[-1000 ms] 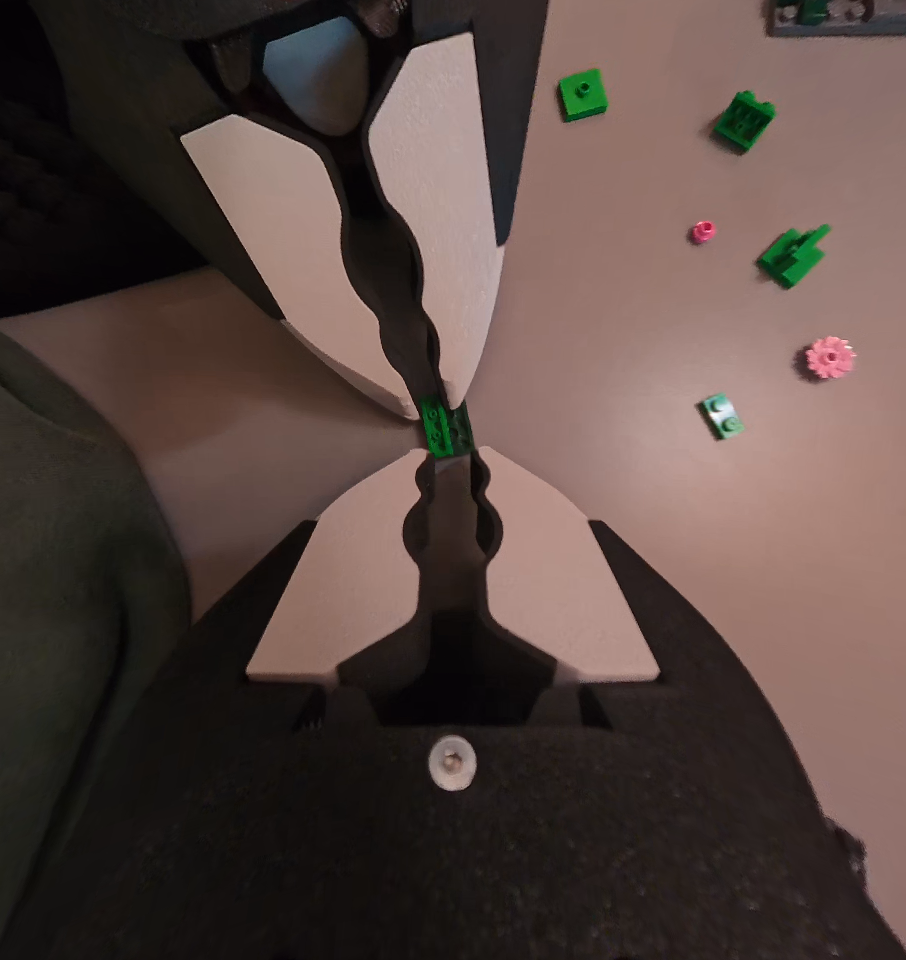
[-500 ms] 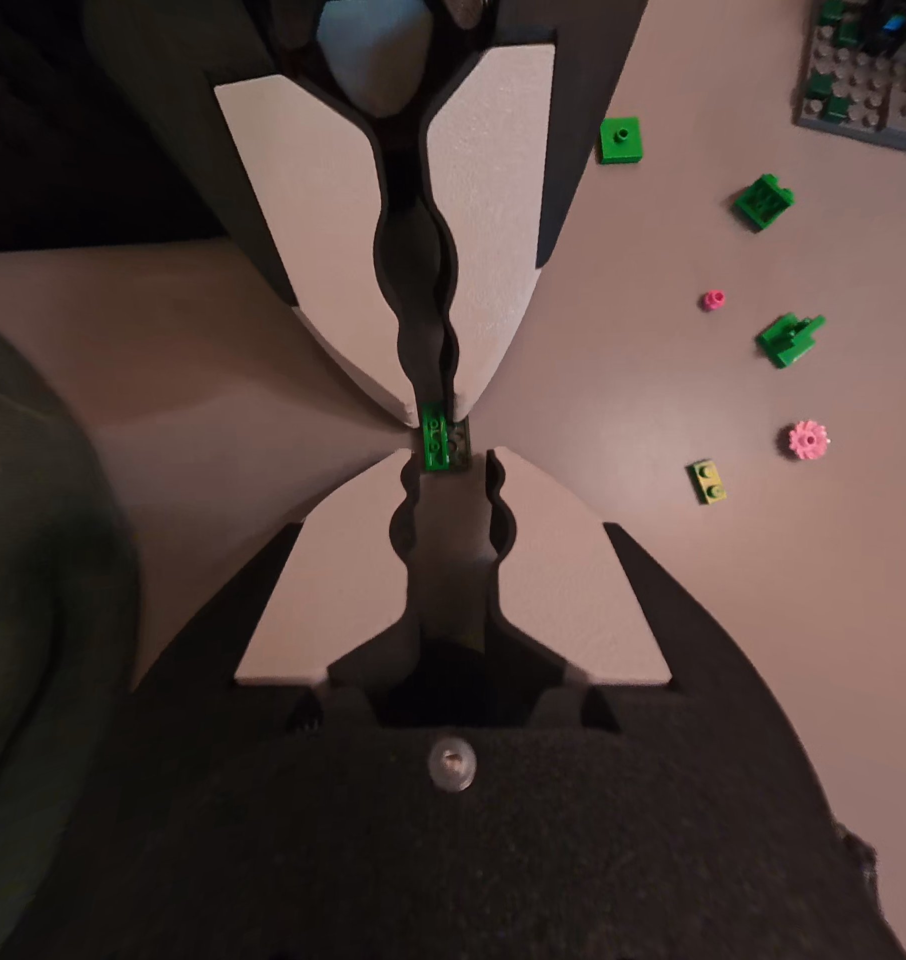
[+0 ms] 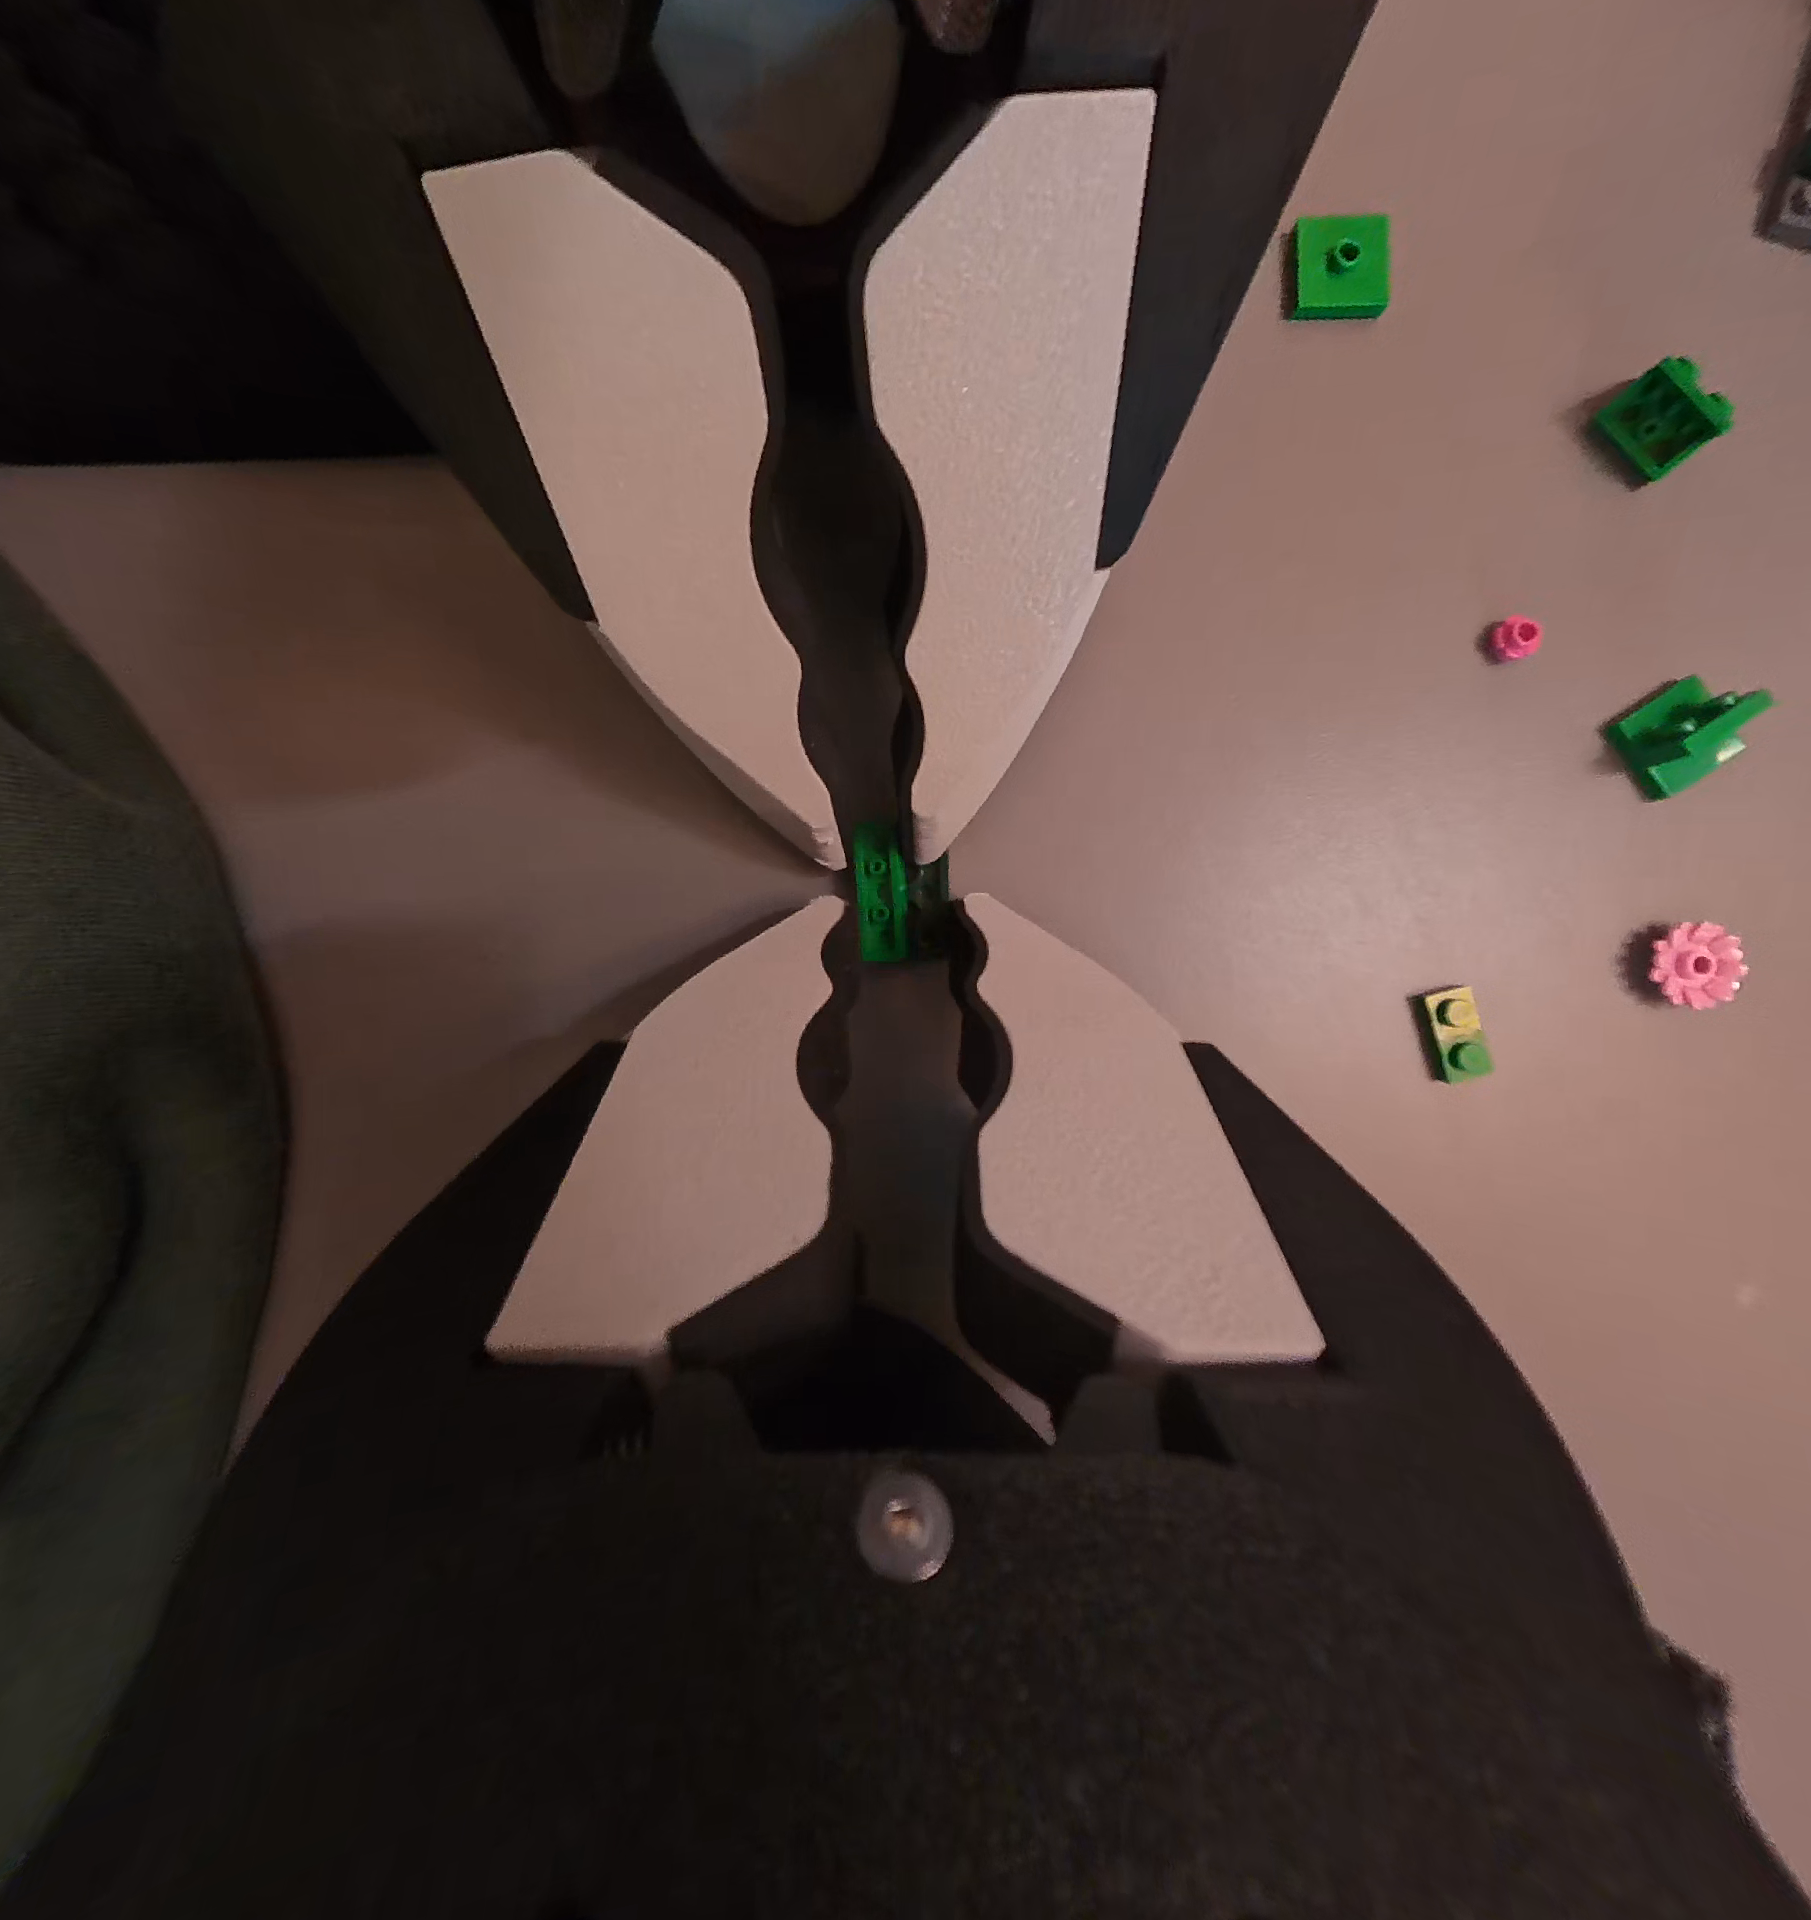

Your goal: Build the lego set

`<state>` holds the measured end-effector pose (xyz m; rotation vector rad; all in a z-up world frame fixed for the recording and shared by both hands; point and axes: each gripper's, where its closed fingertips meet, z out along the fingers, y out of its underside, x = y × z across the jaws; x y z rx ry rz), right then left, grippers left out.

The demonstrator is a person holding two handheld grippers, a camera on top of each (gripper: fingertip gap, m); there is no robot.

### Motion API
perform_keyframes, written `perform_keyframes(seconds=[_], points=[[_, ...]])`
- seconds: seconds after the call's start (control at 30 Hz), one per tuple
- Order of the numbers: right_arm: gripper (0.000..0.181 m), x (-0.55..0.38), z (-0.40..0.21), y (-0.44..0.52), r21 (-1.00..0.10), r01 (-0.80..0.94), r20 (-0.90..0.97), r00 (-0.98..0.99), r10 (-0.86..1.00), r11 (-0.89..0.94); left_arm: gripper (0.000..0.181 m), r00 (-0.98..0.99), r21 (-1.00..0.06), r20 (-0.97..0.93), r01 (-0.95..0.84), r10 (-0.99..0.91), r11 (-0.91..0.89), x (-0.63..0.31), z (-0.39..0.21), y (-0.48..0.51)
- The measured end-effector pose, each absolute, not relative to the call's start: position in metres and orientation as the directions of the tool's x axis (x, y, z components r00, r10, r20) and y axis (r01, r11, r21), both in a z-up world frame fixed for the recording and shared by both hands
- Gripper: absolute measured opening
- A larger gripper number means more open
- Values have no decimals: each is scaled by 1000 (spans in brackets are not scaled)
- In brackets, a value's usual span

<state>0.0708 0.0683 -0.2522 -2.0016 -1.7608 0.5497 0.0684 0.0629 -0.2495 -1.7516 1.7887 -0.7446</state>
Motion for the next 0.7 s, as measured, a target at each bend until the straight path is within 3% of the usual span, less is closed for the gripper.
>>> perform_keyframes(seconds=[0.43,0.7], points=[[16,72,-252,70,-550,827,-37,116,993,-117,10,-35,-712,3,-701,-999,23,67,-247,62],[16,81,-247,77,-589,780,-164,138,977,-209,15,-45,-760,-66,-645,-997,79,65,-234,68]])
